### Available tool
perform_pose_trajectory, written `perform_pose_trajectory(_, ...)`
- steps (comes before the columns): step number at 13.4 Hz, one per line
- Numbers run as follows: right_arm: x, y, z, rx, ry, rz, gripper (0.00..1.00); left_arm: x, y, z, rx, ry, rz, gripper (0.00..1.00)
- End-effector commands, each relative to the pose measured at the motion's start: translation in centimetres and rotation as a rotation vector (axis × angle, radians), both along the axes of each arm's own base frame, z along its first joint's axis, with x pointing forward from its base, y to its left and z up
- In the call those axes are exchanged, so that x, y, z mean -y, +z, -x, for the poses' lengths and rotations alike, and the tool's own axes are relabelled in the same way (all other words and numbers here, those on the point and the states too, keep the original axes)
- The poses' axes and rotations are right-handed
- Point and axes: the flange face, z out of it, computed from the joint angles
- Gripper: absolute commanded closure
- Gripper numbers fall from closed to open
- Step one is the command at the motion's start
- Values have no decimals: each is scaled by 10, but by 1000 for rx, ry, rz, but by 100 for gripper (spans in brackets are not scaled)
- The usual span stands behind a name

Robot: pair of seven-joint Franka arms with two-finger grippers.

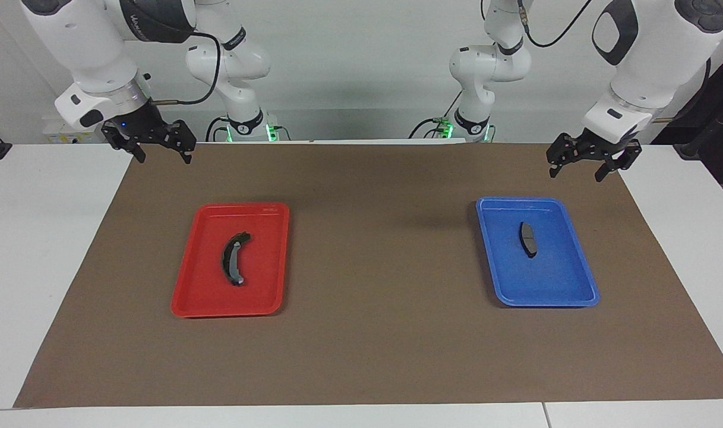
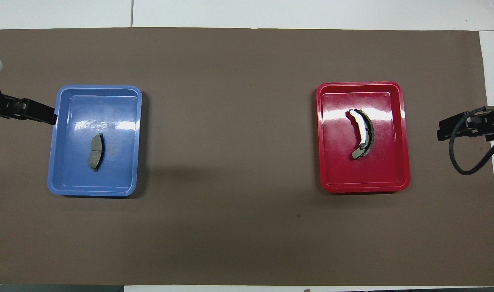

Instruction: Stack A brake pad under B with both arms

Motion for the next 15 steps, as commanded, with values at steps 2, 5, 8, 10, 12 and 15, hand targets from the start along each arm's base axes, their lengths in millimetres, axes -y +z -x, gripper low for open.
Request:
perform_pose_trajectory(2,3,2,4,14,22,-12,0,-5,5,5,29,19,-12,0)
perform_pose_trajectory(5,3,2,4,15,22,-12,0,4,7,6,41,-6,-10,0)
perform_pose_trajectory(8,-1,1,4,14,33,-12,0,-5,6,7,27,14,-12,0)
perform_pose_trajectory(10,-7,-1,5,8,51,-14,0,-5,6,7,28,16,-12,0)
perform_pose_trajectory(12,-7,0,0,44,55,-12,0,-3,5,7,24,13,-12,0)
perform_pose_trajectory(15,-22,-14,-5,72,84,-12,0,-7,6,7,26,17,-12,0)
